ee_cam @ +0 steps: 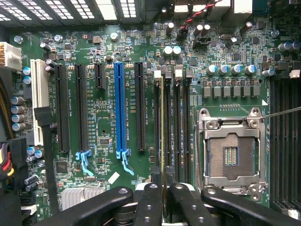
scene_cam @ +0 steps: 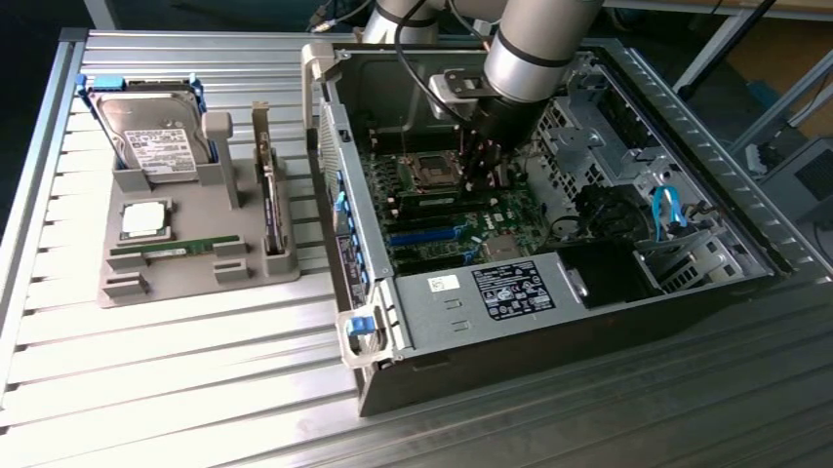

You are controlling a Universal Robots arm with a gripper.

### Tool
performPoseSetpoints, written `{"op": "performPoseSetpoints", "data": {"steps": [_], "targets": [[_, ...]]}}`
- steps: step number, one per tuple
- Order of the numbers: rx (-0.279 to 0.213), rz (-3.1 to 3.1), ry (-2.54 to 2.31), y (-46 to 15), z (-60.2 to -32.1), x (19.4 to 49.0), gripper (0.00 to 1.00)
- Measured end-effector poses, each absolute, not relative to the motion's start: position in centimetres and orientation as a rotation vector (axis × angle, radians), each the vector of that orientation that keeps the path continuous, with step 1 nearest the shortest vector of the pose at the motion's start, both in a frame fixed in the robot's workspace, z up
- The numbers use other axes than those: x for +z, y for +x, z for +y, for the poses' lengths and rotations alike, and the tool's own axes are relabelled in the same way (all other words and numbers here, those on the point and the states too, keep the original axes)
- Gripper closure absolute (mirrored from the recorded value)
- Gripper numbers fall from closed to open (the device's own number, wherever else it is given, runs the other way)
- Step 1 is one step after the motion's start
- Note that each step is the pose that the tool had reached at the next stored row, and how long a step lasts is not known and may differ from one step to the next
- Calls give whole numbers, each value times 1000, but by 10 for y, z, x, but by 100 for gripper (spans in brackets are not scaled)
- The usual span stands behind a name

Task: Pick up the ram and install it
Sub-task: 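Insert the ram into the slot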

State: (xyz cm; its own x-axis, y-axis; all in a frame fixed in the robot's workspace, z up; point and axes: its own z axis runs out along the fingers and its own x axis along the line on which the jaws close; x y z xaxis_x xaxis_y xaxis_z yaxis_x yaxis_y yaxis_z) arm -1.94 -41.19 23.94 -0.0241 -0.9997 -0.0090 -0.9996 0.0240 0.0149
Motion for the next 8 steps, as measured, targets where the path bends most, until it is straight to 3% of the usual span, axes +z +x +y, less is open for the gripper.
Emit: {"op": "performPoseSetpoints", "data": {"steps": [8], "targets": [[-27, -2245, 2192, -19, -412, 238, 87]]}}
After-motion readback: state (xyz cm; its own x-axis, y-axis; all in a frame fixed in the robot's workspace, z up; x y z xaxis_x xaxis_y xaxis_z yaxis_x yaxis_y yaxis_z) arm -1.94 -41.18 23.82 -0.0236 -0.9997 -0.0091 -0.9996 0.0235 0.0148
